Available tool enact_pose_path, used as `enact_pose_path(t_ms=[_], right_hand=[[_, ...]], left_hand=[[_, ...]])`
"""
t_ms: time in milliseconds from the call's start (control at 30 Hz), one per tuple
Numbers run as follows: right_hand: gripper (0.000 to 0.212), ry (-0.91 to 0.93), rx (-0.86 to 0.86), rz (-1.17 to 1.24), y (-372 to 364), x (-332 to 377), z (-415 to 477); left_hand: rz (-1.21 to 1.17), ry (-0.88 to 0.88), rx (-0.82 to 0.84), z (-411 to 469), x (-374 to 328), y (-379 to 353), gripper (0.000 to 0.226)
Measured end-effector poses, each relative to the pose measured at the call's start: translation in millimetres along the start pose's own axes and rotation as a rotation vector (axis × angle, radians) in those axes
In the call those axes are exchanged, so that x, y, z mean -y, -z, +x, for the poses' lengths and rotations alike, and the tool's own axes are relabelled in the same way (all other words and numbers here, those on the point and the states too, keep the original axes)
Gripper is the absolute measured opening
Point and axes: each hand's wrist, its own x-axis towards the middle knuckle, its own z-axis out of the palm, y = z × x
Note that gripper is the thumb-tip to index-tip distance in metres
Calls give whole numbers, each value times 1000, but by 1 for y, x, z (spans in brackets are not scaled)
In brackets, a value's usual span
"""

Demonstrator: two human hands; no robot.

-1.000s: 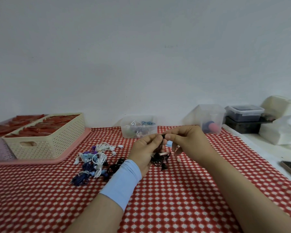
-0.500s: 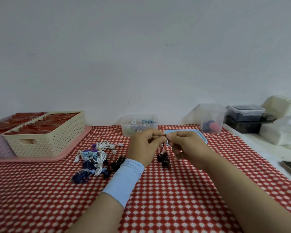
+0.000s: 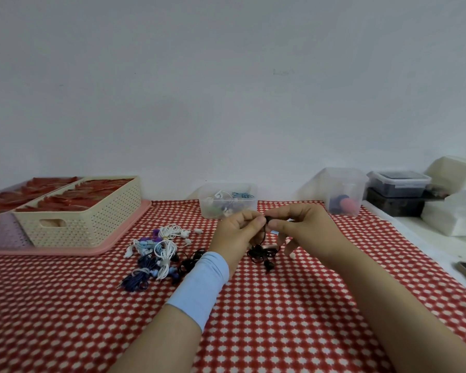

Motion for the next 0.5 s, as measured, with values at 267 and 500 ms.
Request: enact_pose_path(t_ms=[267, 500], right_hand=[[19, 62, -19, -92, 3, -2, 0], [11, 123, -33, -204, 6, -3, 0]], left_hand=[[-3, 24, 25, 1, 3, -1, 11], [-33, 119, 70, 1, 6, -2, 15]])
